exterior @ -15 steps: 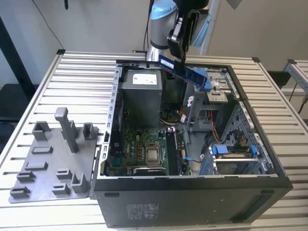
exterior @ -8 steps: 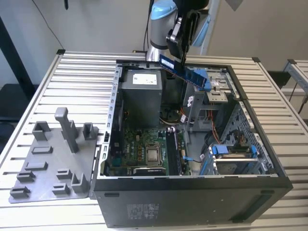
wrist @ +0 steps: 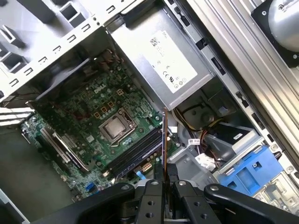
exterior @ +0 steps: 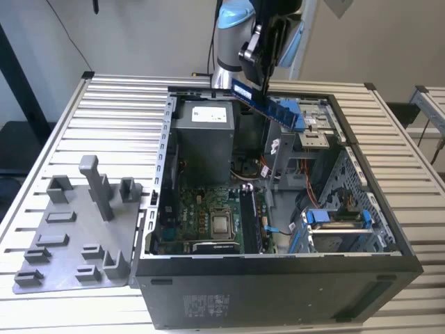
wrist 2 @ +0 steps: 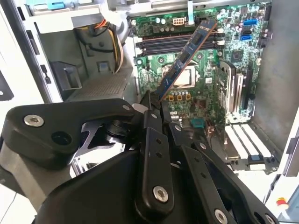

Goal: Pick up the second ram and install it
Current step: 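Insert the second ram into the second slot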

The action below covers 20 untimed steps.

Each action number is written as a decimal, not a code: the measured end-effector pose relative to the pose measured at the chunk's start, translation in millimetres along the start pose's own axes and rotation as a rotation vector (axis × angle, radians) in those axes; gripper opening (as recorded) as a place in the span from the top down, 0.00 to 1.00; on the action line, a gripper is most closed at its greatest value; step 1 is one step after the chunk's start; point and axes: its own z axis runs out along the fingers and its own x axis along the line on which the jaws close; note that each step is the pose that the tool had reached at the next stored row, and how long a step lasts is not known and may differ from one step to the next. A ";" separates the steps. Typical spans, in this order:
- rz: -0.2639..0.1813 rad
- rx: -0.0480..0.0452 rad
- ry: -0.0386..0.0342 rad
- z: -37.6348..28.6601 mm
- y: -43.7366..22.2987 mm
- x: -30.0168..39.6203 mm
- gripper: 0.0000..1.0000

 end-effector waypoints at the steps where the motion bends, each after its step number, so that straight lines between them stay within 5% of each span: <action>1: 0.006 0.0003 -0.0002 0.1 0.0 0.0 0.86; 20: 0.319 0.0185 -0.0075 2.5 -0.1 0.2 0.86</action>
